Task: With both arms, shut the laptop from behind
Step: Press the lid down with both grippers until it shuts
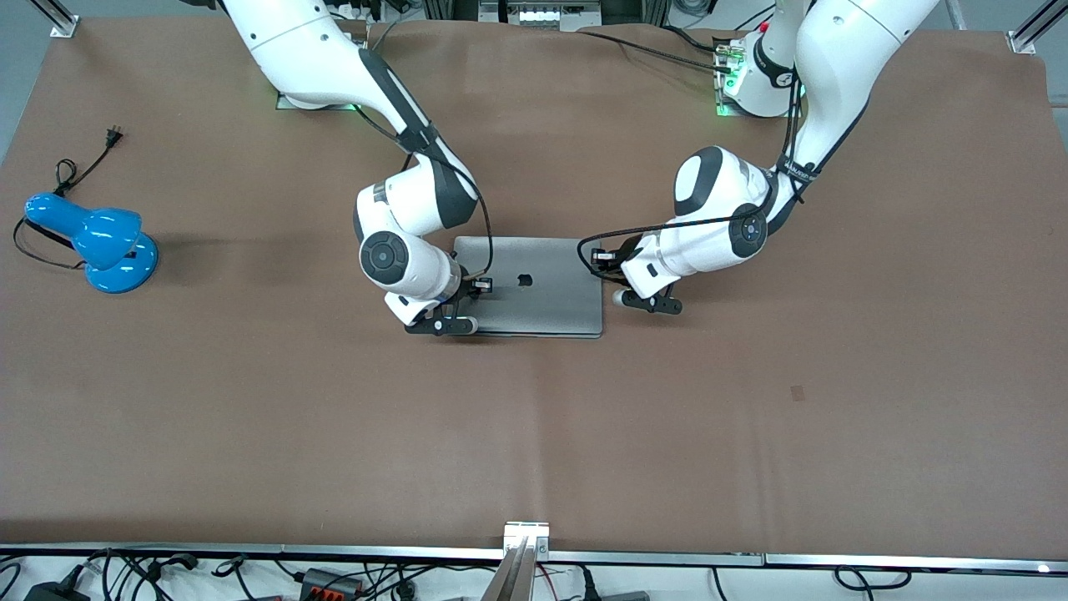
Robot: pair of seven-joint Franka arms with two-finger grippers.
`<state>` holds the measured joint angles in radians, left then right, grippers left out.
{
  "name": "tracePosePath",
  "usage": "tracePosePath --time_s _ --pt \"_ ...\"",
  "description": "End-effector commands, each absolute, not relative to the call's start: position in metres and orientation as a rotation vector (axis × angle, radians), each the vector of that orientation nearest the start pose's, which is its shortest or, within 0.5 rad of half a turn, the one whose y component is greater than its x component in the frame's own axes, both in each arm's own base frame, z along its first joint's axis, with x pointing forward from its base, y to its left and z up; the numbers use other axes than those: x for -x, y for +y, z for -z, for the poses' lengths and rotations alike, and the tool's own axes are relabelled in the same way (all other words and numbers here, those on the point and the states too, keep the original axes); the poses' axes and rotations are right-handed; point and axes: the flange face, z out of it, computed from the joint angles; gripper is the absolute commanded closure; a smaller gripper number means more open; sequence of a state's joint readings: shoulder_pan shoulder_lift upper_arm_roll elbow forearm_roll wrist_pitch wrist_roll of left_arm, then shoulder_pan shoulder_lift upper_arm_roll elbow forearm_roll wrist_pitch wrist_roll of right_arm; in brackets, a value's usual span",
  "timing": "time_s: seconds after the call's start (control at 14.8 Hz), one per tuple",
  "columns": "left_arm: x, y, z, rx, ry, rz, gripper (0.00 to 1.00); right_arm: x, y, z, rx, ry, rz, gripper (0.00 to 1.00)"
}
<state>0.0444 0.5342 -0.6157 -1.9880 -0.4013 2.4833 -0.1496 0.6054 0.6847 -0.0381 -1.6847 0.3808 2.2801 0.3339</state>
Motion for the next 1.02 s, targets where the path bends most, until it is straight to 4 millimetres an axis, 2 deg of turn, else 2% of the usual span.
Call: tracePosePath --time_s 0.0,0.2,0.68,0.81,0.95 --pt "-0.537 -0.32 -0.243 -2.624 -0.065 0.21 1.0 -0.563 0.376 -0.189 2.955 0.036 -0.249 1.0" --pt "-0.537 -0.323 -0.244 -2.622 -0.066 0.209 1.0 -0.563 0.375 -0.179 2.961 0.033 -0.235 1.0" --pt "-0.536 -0.325 -0.242 -2.621 -0.067 0.212 1.0 -0.562 0.375 -0.175 2.965 0.034 -0.237 1.0" --pt "-0.535 -0.327 -0.232 -2.62 -0.066 0.221 1.0 -0.562 0.375 -0.175 2.971 0.023 -0.234 1.0" --pt "-0.533 -0.334 -0.211 -2.619 -0.051 0.183 1.0 -0.564 0.374 -0.178 2.972 0.022 -0.225 1.0"
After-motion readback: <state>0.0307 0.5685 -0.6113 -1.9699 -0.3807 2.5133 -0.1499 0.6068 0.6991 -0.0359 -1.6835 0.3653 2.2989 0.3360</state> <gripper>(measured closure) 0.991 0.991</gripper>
